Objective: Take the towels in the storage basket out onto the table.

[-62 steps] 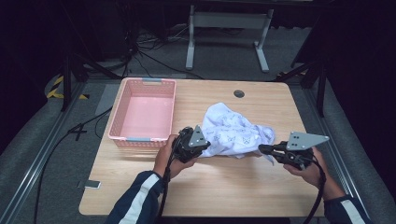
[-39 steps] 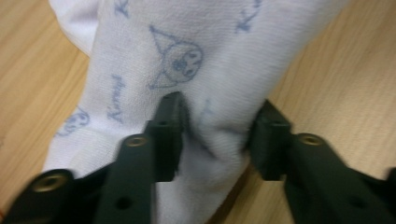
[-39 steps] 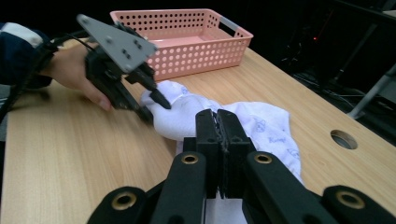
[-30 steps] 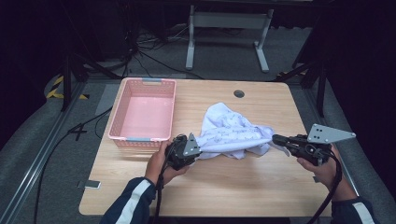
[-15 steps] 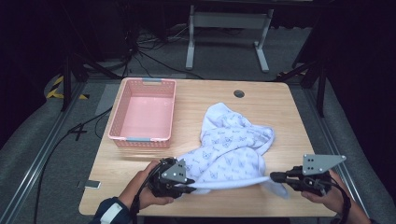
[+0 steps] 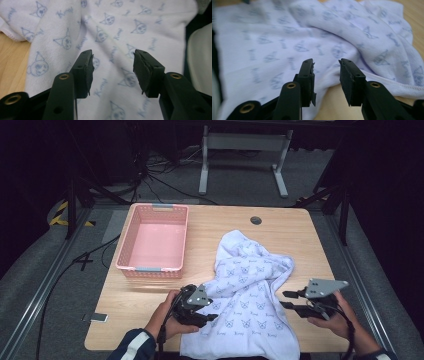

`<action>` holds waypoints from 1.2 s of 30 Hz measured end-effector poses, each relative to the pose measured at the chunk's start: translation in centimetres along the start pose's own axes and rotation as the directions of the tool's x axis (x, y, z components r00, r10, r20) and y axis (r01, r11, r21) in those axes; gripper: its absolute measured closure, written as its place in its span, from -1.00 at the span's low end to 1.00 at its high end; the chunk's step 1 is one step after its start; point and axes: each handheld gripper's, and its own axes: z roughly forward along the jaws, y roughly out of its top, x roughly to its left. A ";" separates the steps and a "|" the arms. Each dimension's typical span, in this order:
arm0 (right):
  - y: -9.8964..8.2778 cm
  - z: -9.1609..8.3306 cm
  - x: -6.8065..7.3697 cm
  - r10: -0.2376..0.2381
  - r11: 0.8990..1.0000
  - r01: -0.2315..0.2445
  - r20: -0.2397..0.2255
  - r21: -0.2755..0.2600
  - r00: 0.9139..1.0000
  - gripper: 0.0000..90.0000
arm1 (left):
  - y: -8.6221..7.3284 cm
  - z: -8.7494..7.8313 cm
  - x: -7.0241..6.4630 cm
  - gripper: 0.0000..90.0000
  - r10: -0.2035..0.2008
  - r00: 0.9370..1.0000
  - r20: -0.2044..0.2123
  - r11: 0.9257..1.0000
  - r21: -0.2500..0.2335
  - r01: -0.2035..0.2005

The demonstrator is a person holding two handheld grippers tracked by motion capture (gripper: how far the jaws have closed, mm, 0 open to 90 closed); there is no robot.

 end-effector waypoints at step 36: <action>-1.7 2.3 -9.5 0.262 0.965 -0.248 0.248 -0.088 0.933 0.13 | -0.5 1.8 -0.2 0.12 -0.033 0.999 0.039 0.999 0.021 0.033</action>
